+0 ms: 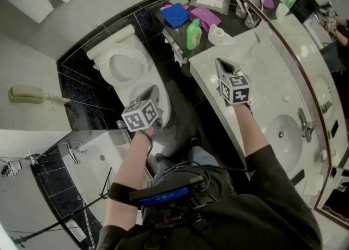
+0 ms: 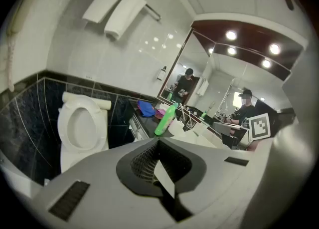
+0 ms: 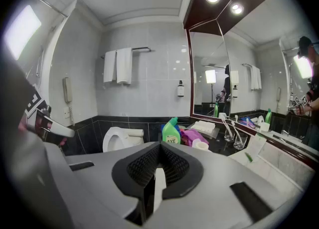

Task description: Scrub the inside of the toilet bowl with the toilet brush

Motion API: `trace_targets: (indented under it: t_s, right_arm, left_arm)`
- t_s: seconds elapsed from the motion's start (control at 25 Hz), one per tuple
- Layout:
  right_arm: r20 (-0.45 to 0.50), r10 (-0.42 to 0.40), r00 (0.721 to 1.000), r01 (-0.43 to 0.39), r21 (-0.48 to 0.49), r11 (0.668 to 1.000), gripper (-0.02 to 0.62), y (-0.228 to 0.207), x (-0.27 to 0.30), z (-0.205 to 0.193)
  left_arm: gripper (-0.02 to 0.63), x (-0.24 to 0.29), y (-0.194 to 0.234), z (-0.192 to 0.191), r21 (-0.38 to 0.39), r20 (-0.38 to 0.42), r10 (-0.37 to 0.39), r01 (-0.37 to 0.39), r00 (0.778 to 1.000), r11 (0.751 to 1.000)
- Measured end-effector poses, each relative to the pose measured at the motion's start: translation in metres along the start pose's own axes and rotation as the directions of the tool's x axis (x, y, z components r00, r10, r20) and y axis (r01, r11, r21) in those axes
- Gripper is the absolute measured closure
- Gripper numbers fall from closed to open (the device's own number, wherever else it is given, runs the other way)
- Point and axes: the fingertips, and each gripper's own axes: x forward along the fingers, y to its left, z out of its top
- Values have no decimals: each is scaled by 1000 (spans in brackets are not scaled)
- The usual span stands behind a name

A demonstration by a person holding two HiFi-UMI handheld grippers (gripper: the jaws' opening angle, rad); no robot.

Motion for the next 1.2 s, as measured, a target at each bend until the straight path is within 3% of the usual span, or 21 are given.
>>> trace_targets:
  t_s: [0.16,0.32,0.52,0.84,1.2]
  right_arm:
    - [-34,36,999,-35,10,999,592,31,10,-17]
    - [-74,97,993,-96,7,995,592,75,22,-37]
    - [-117,181,977,-182,2,983,592,138,31,-51]
    - [-196,322,926,-334,-27,942,592,246,37,-87]
    - [-255,446,858,-466,-19,885,592,343,16,-111]
  left_arm:
    - [606,-24,30,11,117,85,96,-106,992,987]
    - [606,-59,67,9,200,139,202,-228,969,953]
    - [606,-104,105,-5,272,199,279,-326,939,905]
    - [606,-179,156,-45,208,215,388,-430,896,879]
    - [606,-231,191,-82,143,196,459,-488,867,861]
